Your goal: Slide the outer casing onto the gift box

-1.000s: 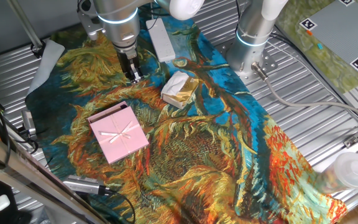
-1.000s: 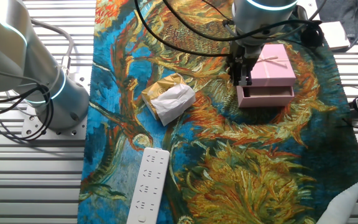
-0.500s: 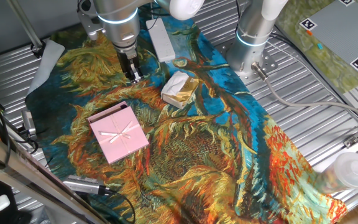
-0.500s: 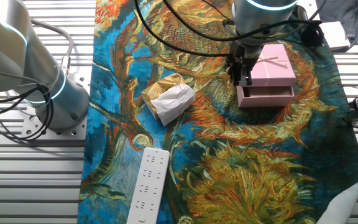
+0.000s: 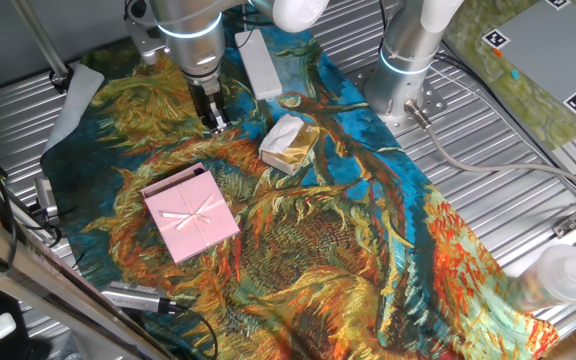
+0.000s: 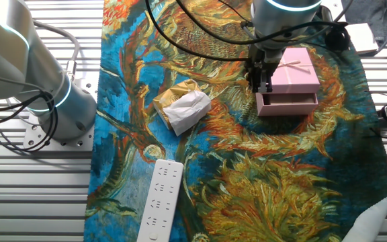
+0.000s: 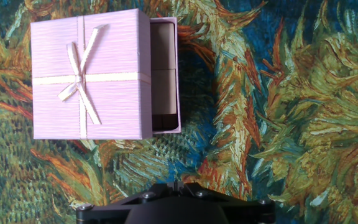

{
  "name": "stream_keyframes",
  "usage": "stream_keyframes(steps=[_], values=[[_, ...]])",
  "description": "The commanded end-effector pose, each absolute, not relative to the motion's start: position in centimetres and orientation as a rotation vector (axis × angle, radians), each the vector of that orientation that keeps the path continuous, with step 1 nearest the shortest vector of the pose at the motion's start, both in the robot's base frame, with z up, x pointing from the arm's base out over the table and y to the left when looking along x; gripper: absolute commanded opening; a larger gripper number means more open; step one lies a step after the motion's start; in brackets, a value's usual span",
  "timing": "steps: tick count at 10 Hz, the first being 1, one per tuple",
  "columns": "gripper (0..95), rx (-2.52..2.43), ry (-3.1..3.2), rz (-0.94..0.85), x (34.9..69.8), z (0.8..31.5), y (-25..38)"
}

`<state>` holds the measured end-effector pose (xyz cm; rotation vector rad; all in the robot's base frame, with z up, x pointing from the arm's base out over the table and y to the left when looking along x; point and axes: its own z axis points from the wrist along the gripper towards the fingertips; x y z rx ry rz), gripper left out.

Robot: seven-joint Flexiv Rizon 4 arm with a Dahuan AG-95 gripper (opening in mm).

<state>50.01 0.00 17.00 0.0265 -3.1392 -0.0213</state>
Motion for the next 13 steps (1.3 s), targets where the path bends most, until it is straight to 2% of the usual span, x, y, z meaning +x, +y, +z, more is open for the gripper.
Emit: stream_keyframes(steps=[1, 13], values=[[0.0, 0.027, -3.139, -0.02, 50.0, 17.0, 0.0], [0.0, 0.06, -3.137, -0.019, 50.0, 17.0, 0.0]])
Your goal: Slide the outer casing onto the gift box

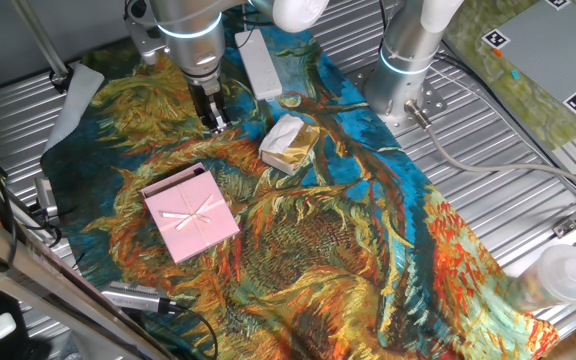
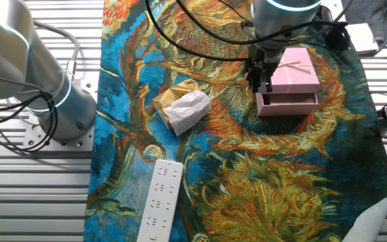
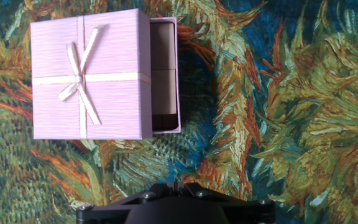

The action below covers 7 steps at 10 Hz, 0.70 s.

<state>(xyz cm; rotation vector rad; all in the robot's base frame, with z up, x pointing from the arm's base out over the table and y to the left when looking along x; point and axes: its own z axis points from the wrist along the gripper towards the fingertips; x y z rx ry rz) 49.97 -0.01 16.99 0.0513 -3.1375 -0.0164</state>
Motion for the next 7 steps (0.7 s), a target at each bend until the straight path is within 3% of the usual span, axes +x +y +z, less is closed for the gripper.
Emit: stream_keyframes(steps=[1, 7], values=[[0.0, 0.057, -3.137, -0.019, 50.0, 17.0, 0.0], [0.0, 0.146, -3.136, -0.021, 49.96, 16.99, 0.0]])
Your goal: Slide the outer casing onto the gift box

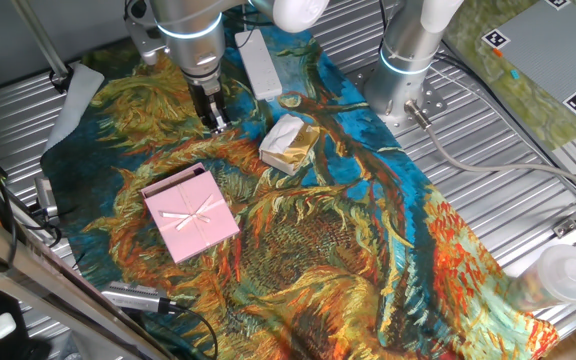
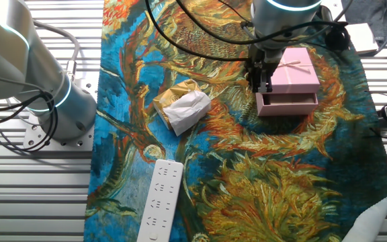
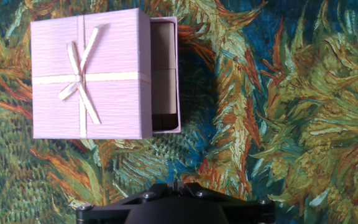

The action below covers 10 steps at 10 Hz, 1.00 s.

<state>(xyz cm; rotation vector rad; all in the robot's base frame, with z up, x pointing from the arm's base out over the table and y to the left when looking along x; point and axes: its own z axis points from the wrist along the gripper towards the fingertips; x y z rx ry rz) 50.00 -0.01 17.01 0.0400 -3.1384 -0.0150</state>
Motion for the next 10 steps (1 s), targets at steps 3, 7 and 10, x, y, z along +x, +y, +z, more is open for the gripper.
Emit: stream_keyframes(steps=[3, 7, 10], values=[[0.0, 0.251, -3.129, -0.019, 49.91, 16.97, 0.01], [0.0, 0.314, -3.127, -0.022, 49.91, 16.97, 0.01], [0.0, 0.422, -3.12, -0.014, 49.91, 16.97, 0.01]])
